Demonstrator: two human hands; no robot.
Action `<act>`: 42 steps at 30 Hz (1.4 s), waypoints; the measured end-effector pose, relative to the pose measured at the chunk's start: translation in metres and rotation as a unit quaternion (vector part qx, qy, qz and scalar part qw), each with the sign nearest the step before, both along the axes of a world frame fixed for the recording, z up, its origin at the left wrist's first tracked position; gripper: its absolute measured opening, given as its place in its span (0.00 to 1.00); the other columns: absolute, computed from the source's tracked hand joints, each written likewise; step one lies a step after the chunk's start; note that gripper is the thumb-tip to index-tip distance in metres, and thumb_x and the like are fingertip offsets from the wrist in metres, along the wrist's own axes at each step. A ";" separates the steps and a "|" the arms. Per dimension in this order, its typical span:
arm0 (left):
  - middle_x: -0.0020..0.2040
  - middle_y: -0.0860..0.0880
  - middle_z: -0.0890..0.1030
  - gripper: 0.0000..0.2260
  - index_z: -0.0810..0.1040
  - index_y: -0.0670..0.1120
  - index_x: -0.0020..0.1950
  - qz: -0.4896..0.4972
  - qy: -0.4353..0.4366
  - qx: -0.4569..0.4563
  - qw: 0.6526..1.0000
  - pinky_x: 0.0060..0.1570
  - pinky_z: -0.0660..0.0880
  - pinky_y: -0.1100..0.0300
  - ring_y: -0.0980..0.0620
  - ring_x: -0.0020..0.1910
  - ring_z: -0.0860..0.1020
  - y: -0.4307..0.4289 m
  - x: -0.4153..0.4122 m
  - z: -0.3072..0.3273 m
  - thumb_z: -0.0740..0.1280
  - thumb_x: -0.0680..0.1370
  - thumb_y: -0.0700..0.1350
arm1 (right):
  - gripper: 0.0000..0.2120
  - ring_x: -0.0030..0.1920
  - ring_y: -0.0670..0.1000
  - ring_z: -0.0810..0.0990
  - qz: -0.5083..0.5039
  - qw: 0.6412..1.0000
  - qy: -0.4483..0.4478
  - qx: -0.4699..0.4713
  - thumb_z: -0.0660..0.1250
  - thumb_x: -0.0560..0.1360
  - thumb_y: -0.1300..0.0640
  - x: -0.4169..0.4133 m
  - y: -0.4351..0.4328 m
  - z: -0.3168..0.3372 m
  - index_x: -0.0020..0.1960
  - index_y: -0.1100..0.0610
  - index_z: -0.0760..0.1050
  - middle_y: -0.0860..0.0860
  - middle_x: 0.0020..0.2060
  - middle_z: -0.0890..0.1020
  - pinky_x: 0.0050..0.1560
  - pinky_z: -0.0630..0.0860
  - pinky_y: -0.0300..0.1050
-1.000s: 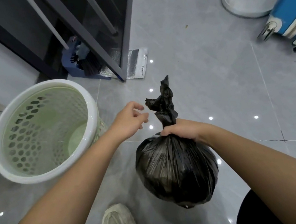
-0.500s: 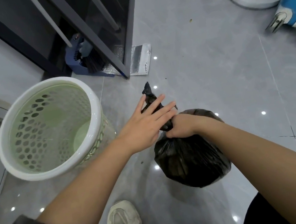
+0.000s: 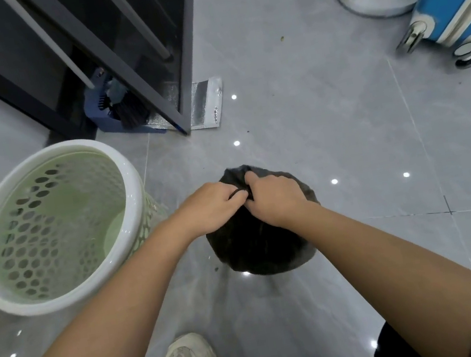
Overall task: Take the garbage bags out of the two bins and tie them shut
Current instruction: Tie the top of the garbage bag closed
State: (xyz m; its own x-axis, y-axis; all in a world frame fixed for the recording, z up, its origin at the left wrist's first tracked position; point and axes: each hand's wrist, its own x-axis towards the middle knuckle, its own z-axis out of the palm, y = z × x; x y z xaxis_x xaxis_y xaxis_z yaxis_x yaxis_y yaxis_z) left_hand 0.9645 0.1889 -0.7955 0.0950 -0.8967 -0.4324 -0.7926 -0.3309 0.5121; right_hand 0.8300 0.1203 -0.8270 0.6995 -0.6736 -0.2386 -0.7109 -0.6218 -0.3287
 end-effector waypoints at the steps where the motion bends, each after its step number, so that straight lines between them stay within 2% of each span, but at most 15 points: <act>1: 0.30 0.49 0.72 0.18 0.68 0.45 0.31 0.016 0.023 0.004 1.000 0.37 0.69 0.53 0.50 0.32 0.71 0.000 0.001 0.000 0.58 0.79 0.51 | 0.14 0.41 0.57 0.78 -0.010 1.000 -0.020 -0.001 0.59 0.76 0.48 0.000 -0.001 0.000 0.58 0.54 0.66 0.52 0.42 0.79 0.35 0.68 0.47; 5: 0.28 0.52 0.68 0.17 0.67 0.46 0.30 0.087 0.090 0.012 0.992 0.33 0.64 0.58 0.53 0.29 0.67 -0.002 0.006 0.005 0.59 0.79 0.48 | 0.17 0.42 0.56 0.76 -0.030 0.994 -0.083 -0.067 0.65 0.71 0.50 -0.001 -0.004 0.001 0.58 0.51 0.67 0.50 0.45 0.77 0.36 0.68 0.45; 9: 0.27 0.51 0.68 0.15 0.70 0.42 0.32 0.111 0.057 -0.009 0.992 0.32 0.63 0.57 0.53 0.27 0.66 -0.004 0.011 0.012 0.59 0.78 0.46 | 0.11 0.46 0.57 0.75 0.026 0.973 -0.159 -0.165 0.73 0.66 0.51 -0.001 -0.005 -0.006 0.43 0.56 0.77 0.52 0.44 0.76 0.44 0.67 0.48; 12: 0.28 0.50 0.69 0.16 0.69 0.41 0.33 0.106 0.030 -0.021 0.994 0.33 0.63 0.56 0.53 0.29 0.67 -0.002 0.013 0.012 0.58 0.79 0.46 | 0.10 0.47 0.54 0.77 0.051 0.971 -0.177 -0.154 0.71 0.67 0.49 0.001 -0.006 -0.008 0.38 0.55 0.77 0.49 0.41 0.79 0.52 0.66 0.49; 14: 0.28 0.51 0.69 0.16 0.67 0.44 0.31 0.102 0.017 -0.025 0.994 0.32 0.63 0.56 0.53 0.29 0.67 0.000 0.012 0.011 0.58 0.79 0.45 | 0.11 0.41 0.53 0.77 0.048 0.975 -0.175 -0.130 0.70 0.69 0.49 0.002 -0.004 -0.007 0.36 0.56 0.74 0.48 0.35 0.78 0.53 0.68 0.50; 18: 0.28 0.49 0.69 0.15 0.67 0.42 0.31 0.120 0.001 -0.025 0.992 0.35 0.66 0.54 0.50 0.30 0.68 0.000 0.011 0.012 0.58 0.77 0.44 | 0.11 0.35 0.53 0.75 0.037 0.983 -0.140 -0.116 0.67 0.71 0.47 0.004 -0.002 -0.005 0.40 0.54 0.71 0.48 0.31 0.77 0.47 0.66 0.49; 22: 0.29 0.46 0.68 0.12 0.69 0.39 0.33 0.160 0.045 -0.009 0.986 0.34 0.70 0.51 0.47 0.30 0.69 -0.003 0.012 0.014 0.57 0.75 0.43 | 0.12 0.40 0.54 0.79 0.038 0.986 -0.132 -0.099 0.64 0.74 0.46 0.006 -0.002 -0.002 0.52 0.52 0.73 0.48 0.38 0.82 0.46 0.62 0.46; 25: 0.28 0.46 0.67 0.11 0.69 0.42 0.33 0.163 0.055 -0.002 0.985 0.33 0.66 0.54 0.48 0.30 0.67 -0.005 0.010 0.014 0.58 0.75 0.43 | 0.13 0.41 0.54 0.78 0.047 0.987 -0.083 -0.133 0.62 0.75 0.43 0.006 -0.003 0.000 0.44 0.53 0.75 0.49 0.36 0.80 0.48 0.62 0.48; 27: 0.29 0.47 0.68 0.12 0.67 0.43 0.32 0.166 0.053 -0.002 0.985 0.33 0.63 0.56 0.49 0.30 0.66 -0.006 0.010 0.012 0.58 0.75 0.43 | 0.15 0.41 0.55 0.76 0.036 0.985 -0.088 -0.144 0.67 0.73 0.43 0.004 -0.002 -0.002 0.37 0.54 0.74 0.50 0.35 0.75 0.46 0.62 0.49; 29: 0.31 0.47 0.67 0.12 0.65 0.45 0.30 0.176 0.063 0.001 0.982 0.34 0.61 0.56 0.49 0.32 0.65 -0.007 0.011 0.011 0.58 0.74 0.43 | 0.16 0.41 0.55 0.73 0.025 0.986 -0.100 -0.133 0.69 0.71 0.43 0.004 -0.002 -0.001 0.37 0.56 0.74 0.51 0.37 0.72 0.45 0.64 0.49; 32: 0.33 0.47 0.70 0.14 0.62 0.47 0.29 0.199 0.092 0.013 0.976 0.37 0.61 0.56 0.49 0.34 0.66 -0.006 0.011 0.012 0.57 0.75 0.44 | 0.16 0.38 0.51 0.70 0.016 0.995 -0.085 -0.057 0.66 0.74 0.43 0.004 -0.001 0.002 0.41 0.55 0.69 0.48 0.37 0.71 0.35 0.64 0.45; 34: 0.36 0.48 0.75 0.14 0.64 0.47 0.30 0.208 0.109 0.023 0.972 0.38 0.63 0.56 0.48 0.37 0.71 -0.005 0.011 0.012 0.56 0.76 0.46 | 0.14 0.34 0.52 0.73 0.001 0.995 -0.090 -0.030 0.65 0.75 0.45 0.003 -0.001 0.004 0.44 0.53 0.65 0.46 0.32 0.71 0.29 0.62 0.44; 36: 0.39 0.48 0.77 0.13 0.69 0.45 0.34 0.205 0.116 0.031 0.971 0.41 0.66 0.55 0.48 0.41 0.74 -0.005 0.012 0.011 0.56 0.76 0.48 | 0.13 0.35 0.53 0.77 0.002 0.995 -0.098 -0.026 0.65 0.75 0.45 0.003 0.001 0.006 0.53 0.51 0.68 0.46 0.33 0.76 0.29 0.62 0.44; 39: 0.31 0.48 0.71 0.17 0.68 0.45 0.33 0.187 0.102 0.026 0.977 0.36 0.63 0.56 0.50 0.32 0.69 -0.005 0.012 0.009 0.60 0.76 0.54 | 0.14 0.44 0.54 0.80 0.018 0.995 -0.082 -0.051 0.62 0.76 0.45 0.002 0.000 0.006 0.60 0.48 0.72 0.48 0.43 0.82 0.36 0.66 0.44; 42: 0.26 0.50 0.65 0.19 0.63 0.45 0.31 0.175 0.088 0.014 0.981 0.31 0.61 0.57 0.52 0.27 0.65 -0.004 0.011 0.009 0.62 0.77 0.53 | 0.13 0.47 0.56 0.78 0.038 0.995 -0.051 -0.080 0.61 0.77 0.44 0.002 0.001 0.007 0.50 0.53 0.77 0.51 0.43 0.80 0.39 0.66 0.45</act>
State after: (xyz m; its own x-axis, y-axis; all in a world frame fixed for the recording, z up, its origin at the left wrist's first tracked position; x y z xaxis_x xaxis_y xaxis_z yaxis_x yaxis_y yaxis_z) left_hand 0.9754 0.1850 -0.7865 0.3173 -0.8100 -0.4932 -0.5285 -0.5829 0.6172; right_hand 0.8317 0.1208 -0.8201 0.7647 -0.6417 -0.0583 -0.6283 -0.7225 -0.2886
